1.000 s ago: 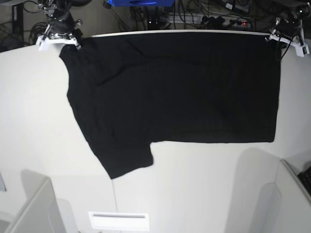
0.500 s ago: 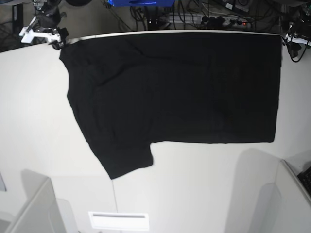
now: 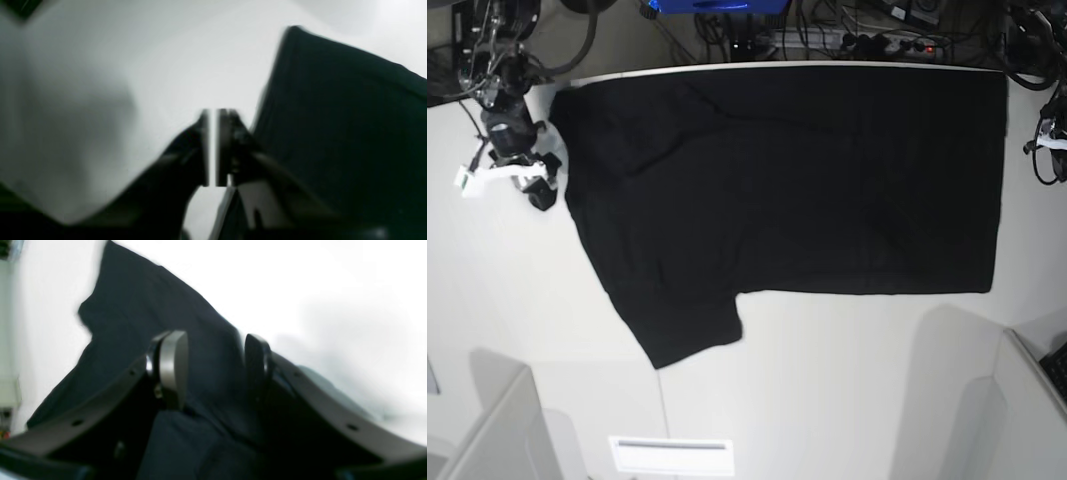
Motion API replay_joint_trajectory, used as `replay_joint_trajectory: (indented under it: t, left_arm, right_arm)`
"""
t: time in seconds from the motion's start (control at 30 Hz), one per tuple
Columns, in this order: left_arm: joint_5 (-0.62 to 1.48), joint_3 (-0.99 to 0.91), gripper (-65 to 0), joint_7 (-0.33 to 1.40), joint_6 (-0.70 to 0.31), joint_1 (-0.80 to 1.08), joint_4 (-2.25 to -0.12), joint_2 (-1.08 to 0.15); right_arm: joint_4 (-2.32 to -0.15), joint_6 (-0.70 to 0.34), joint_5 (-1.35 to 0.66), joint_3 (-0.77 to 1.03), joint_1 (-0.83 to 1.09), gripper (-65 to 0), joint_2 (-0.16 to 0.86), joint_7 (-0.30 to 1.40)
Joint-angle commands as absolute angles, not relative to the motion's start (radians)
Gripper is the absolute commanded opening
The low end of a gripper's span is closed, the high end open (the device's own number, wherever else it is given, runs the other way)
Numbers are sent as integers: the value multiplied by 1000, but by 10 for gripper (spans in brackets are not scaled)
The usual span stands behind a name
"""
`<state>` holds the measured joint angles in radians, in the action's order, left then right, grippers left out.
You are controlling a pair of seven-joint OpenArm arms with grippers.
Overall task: Fold the T-shirt properly
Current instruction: 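Move the right gripper down along the shirt side to the sleeve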
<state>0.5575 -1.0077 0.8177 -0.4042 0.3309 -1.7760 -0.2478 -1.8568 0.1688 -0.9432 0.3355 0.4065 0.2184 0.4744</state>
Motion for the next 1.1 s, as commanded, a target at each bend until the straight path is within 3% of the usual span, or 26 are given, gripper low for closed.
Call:
replay_joint_trajectory:
  t: [0.0, 0.67, 0.83, 1.0, 1.07]
  left_arm:
    - [568, -1003, -650, 796, -406, 317, -1791, -272]
    - [567, -869, -650, 796, -401, 222, -1755, -334]
    - [565, -874, -650, 796, -401, 222, -1721, -335]
    - [565, -874, -650, 792, -401, 223, -1672, -358]
    - [565, -874, -650, 791, -401, 226, -1670, -367]
  right_arm:
    - [-1857, 162, -951, 331, 380, -378, 240, 455]
    - [-1353, 157, -949, 248, -183, -377, 274, 607]
    - [-1190, 62, -949, 246, -309, -377, 274, 610]
    - [-975, 24, -947, 82, -455, -371, 306, 599]
    - [-912, 16, -947, -1, -507, -335, 309, 570]
